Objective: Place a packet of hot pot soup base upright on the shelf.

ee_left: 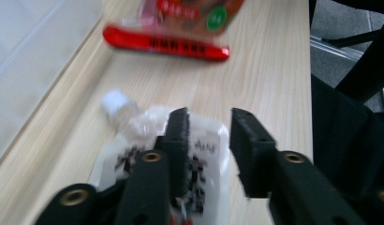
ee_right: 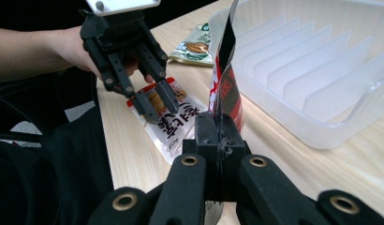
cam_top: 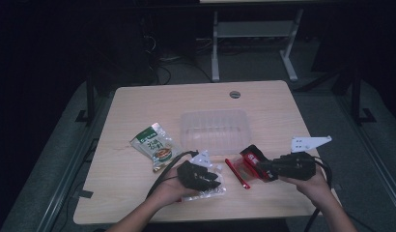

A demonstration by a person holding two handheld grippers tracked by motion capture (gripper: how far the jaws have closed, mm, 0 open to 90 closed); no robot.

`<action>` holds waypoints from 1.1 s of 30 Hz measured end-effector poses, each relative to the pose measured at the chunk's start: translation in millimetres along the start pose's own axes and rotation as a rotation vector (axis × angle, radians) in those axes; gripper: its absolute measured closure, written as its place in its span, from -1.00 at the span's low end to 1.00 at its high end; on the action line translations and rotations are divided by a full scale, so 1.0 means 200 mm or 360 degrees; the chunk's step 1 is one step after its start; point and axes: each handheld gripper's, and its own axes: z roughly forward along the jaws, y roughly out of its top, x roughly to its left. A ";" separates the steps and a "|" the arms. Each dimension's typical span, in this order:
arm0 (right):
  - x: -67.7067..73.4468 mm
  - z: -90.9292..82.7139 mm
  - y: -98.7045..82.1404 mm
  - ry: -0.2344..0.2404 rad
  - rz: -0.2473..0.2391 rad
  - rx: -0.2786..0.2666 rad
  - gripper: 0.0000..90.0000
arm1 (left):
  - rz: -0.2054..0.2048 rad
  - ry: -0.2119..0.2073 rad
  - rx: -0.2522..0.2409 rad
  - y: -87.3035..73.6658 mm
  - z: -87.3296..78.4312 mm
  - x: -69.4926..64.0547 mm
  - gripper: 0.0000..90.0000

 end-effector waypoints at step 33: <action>-0.05 0.03 0.27 -0.0075 -0.0045 -0.0089 1.00 | -0.0270 0.0306 -0.0097 -0.50 -0.52 0.14 -0.33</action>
